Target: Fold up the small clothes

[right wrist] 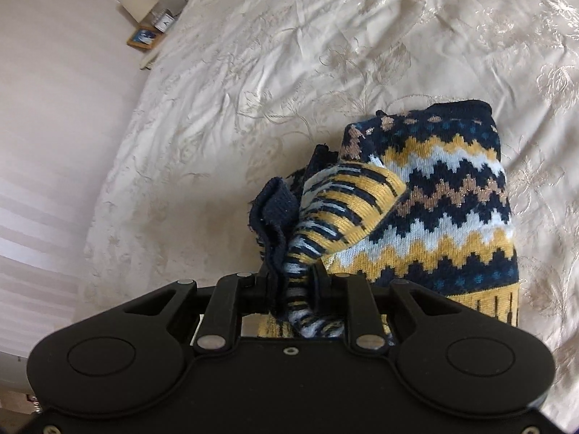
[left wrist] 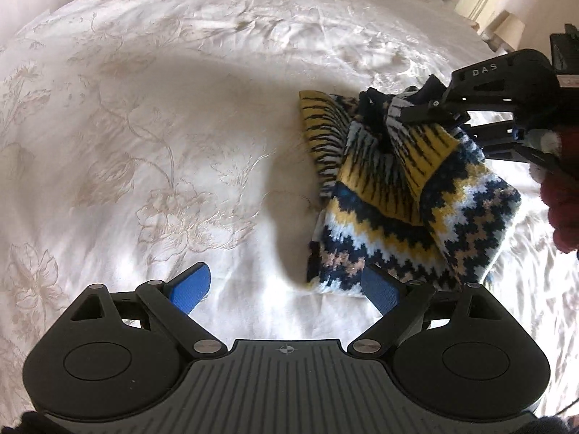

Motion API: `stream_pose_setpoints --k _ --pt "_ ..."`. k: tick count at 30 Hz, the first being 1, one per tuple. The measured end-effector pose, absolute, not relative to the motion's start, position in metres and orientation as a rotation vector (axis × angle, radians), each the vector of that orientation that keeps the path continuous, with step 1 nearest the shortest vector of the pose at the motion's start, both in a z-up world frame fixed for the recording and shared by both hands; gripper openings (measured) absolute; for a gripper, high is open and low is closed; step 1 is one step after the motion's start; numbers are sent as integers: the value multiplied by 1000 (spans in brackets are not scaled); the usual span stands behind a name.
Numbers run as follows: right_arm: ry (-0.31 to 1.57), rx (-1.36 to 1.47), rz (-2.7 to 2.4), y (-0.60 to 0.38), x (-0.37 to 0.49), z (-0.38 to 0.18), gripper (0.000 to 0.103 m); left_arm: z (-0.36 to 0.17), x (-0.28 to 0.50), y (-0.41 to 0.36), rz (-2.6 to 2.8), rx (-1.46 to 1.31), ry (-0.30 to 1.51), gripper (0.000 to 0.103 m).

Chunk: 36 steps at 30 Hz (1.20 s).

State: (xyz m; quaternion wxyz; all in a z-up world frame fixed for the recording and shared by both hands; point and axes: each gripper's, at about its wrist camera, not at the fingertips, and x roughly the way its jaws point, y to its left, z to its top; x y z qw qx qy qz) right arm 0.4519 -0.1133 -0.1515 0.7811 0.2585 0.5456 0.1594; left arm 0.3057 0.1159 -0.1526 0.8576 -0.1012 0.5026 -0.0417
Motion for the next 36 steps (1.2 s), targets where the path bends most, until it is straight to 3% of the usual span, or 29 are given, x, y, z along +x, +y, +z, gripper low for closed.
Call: stream_pose_setpoints --k 8,10,12,21,29,36 --pt "1208 467 344 -77 457 -158 31 -150 315 110 -110 -216 1049 91" --pt "1225 471 374 -70 459 -164 39 -150 316 109 -116 -212 1048 91" --pt "1233 513 426 -69 460 -167 57 -149 317 108 -125 -206 1047 91" --pt "1075 566 472 -116 442 -127 58 -130 341 110 -186 -164 1019 91" --pt "1042 229 436 -129 380 -132 58 -120 408 105 -269 -208 1005 92" --pt "1003 65 467 -107 317 -142 60 -142 451 74 -344 -196 1072 92"
